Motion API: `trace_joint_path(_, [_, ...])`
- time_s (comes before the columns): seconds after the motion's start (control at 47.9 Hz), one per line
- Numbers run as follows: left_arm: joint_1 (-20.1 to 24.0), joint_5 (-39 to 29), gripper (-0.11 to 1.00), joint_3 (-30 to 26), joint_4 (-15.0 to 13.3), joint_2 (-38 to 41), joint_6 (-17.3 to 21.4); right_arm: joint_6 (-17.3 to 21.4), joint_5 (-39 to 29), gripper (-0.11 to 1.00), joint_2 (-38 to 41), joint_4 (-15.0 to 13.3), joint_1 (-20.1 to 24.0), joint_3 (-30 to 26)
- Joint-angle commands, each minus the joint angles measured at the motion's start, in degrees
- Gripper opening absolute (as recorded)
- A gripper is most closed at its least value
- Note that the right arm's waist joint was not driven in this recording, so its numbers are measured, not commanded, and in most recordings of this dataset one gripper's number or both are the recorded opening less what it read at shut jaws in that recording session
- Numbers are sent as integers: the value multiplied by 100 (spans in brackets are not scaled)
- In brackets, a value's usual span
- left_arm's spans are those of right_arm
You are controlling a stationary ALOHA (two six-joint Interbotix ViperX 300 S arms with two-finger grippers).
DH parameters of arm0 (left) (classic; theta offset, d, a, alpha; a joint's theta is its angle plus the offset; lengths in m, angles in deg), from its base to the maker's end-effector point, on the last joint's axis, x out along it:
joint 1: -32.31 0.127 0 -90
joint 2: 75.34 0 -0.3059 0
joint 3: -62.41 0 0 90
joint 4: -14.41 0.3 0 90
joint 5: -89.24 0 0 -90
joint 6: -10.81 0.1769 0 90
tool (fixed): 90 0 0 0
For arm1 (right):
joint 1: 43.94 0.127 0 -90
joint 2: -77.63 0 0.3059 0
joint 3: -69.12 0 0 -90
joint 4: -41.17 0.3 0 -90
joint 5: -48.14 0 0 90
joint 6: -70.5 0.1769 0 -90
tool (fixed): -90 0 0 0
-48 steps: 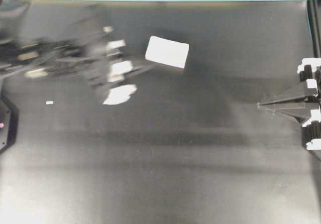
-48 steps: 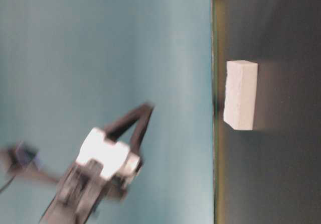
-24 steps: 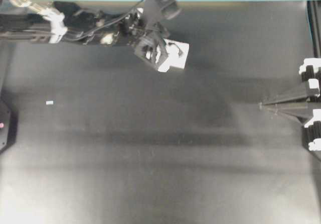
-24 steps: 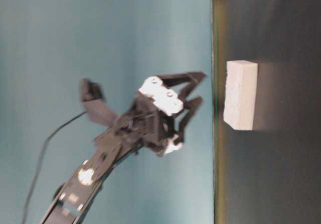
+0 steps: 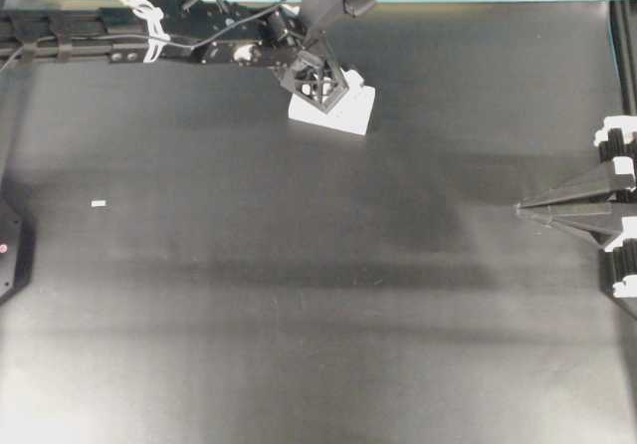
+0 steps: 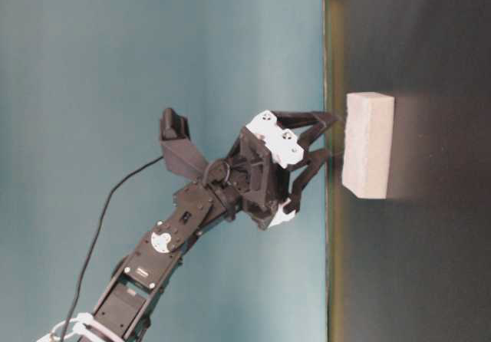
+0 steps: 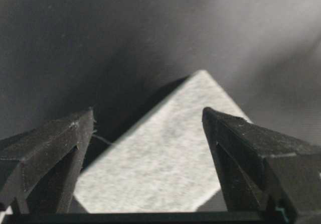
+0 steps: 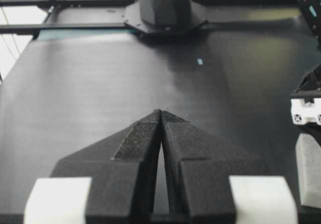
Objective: Push the sponge with the left arm to wipe the table.
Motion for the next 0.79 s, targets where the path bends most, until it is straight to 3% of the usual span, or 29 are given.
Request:
trace_joint_path(0.0, [-44,18,84,-44,18,70,18,26,70,2,26,9,0,-35])
trace_joint_path(0.251, [-70,18,81,-9,18,229,0,26,70,2,26,9,0,-18])
trace_joint_path(0.355, [-97,18,75,62,18,220,-35,26,79,2,26,9,0,-18])
trace_joint_path(0.585, [-176,-88,33,211,18,167,-185,0,79,2,26,9,0,-18])
trace_joint_path(0.668, [-176,-158,22,264,18,123,-211,-18,79,2,18,9,0,-18])
trace_joint_path(0.773, [-185,-264,18,325,18,44,-246,-26,79,2,18,9,0,-9])
